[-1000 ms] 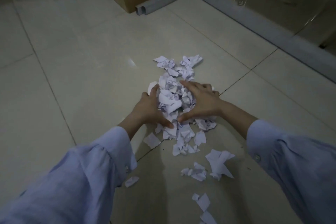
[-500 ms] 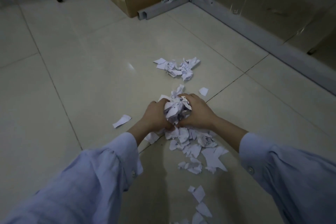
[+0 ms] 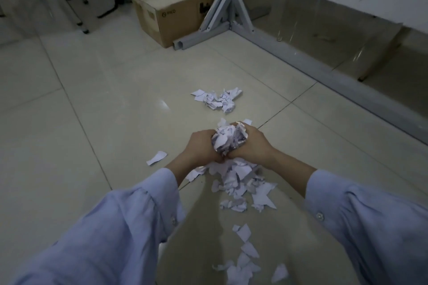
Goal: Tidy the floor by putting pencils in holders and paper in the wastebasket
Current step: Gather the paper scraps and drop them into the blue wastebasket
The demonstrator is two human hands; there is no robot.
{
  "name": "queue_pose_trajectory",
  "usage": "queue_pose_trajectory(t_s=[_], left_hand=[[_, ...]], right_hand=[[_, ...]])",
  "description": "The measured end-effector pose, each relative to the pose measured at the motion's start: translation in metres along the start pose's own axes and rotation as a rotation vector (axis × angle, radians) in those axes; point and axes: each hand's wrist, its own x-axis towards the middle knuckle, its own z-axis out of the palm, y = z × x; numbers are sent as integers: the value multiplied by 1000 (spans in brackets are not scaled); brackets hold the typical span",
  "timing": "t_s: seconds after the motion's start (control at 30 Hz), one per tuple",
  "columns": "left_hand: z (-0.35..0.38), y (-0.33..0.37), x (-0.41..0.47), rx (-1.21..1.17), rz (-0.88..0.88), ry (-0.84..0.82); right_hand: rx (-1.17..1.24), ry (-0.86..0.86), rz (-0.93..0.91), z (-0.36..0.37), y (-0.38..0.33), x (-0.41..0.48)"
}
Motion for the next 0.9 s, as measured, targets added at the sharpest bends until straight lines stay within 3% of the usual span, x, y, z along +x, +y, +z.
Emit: queue_pose_trajectory(t_s=[0.43,0.9], left_hand=[[-25,88,-45,29,214,19],[12,217,-84,48,526,-71]], right_hand=[[48,177,23,-70,-40,-74],[-9,435,104,-170,-42,-201]])
